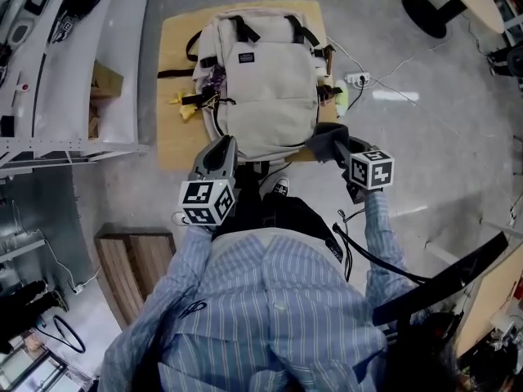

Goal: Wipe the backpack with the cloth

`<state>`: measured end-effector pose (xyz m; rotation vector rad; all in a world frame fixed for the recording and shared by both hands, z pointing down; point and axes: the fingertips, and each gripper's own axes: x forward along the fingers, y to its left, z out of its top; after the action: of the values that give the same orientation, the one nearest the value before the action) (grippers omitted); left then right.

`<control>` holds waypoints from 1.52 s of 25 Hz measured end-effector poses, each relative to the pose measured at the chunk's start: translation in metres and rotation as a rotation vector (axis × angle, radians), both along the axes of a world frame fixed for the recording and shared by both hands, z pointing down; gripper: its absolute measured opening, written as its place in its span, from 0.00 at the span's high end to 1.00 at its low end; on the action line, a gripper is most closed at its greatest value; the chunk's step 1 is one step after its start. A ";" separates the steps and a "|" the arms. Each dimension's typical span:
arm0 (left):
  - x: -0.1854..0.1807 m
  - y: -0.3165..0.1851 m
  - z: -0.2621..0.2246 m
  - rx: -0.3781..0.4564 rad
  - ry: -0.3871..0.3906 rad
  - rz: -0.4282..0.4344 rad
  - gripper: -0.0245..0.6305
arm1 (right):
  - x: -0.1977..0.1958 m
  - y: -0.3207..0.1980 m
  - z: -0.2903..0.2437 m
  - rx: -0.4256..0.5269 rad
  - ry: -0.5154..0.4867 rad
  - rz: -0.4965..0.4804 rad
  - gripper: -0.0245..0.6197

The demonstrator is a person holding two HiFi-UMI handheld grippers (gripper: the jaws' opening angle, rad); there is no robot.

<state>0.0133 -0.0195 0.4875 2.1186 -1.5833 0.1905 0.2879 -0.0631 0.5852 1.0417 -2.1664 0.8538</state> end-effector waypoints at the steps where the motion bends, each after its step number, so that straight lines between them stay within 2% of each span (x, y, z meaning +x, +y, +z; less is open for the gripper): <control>1: -0.002 -0.002 -0.001 0.001 -0.003 0.004 0.91 | 0.000 -0.006 -0.001 0.005 0.010 -0.009 0.89; 13: -0.020 -0.063 -0.007 0.012 0.000 0.068 0.91 | -0.018 -0.092 -0.013 0.029 0.084 -0.056 0.89; 21: -0.036 -0.086 0.002 -0.018 0.020 0.071 0.91 | -0.016 -0.157 -0.019 0.034 0.138 -0.069 0.89; 26: -0.037 -0.105 0.003 -0.017 0.033 0.093 0.91 | -0.016 -0.188 -0.021 0.023 0.164 -0.098 0.89; 32: -0.032 -0.126 0.005 -0.019 0.042 0.132 0.91 | -0.017 -0.228 -0.033 0.056 0.156 -0.082 0.89; 38: -0.036 -0.140 0.008 -0.024 0.047 0.141 0.91 | -0.019 -0.268 -0.034 0.066 0.203 -0.100 0.89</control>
<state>-0.0225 -0.1594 0.4954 2.2006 -1.3998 0.2047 0.2688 -0.3310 0.5511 0.9977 -2.0676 0.6073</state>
